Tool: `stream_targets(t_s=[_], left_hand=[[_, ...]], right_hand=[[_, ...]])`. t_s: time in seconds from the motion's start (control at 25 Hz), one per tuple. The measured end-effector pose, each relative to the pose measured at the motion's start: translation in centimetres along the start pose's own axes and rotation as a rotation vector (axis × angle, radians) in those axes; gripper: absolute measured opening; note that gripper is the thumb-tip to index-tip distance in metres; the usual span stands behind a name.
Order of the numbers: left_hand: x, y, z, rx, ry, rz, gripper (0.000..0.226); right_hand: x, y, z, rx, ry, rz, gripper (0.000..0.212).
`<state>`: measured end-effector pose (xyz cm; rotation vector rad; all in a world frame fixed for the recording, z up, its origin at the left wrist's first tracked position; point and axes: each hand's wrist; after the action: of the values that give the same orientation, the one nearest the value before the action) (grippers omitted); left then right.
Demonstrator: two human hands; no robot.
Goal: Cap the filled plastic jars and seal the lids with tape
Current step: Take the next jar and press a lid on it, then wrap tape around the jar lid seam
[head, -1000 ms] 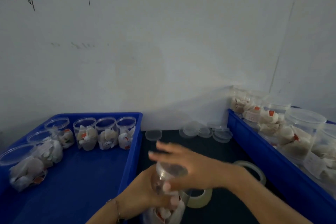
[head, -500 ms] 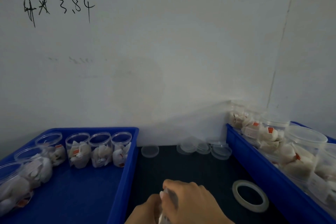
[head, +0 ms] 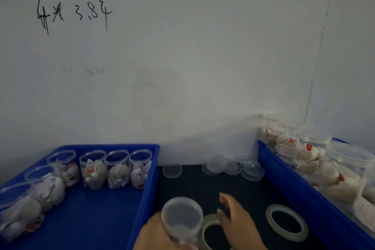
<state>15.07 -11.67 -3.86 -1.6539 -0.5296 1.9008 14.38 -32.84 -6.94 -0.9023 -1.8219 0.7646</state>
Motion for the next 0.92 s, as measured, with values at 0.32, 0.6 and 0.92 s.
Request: stream_targets(t_s=[0.32,0.6,0.92], left_hand=[[0.0,-0.7,1.7,-0.076,0.197,0.087,0.067],[0.4,-0.4,1.9,-0.078,0.222,0.086,0.064],[0.5,0.4,2.0,0.12,0.241,-0.057,0.076]], right_hand=[[-1.0,3.9,1.1,0.422,0.13,0.136,0.076],[0.3,3.5,1.7,0.278,0.094,0.146,0.041],[2.1,-2.9,4.1,-0.018,0.343,-0.61,0.029]])
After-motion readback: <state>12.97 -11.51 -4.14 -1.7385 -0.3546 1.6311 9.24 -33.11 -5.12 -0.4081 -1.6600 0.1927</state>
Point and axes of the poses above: each hand's wrist, its own z-axis away from the middle knuckle, its own y-axis out of the palm, x = y × z
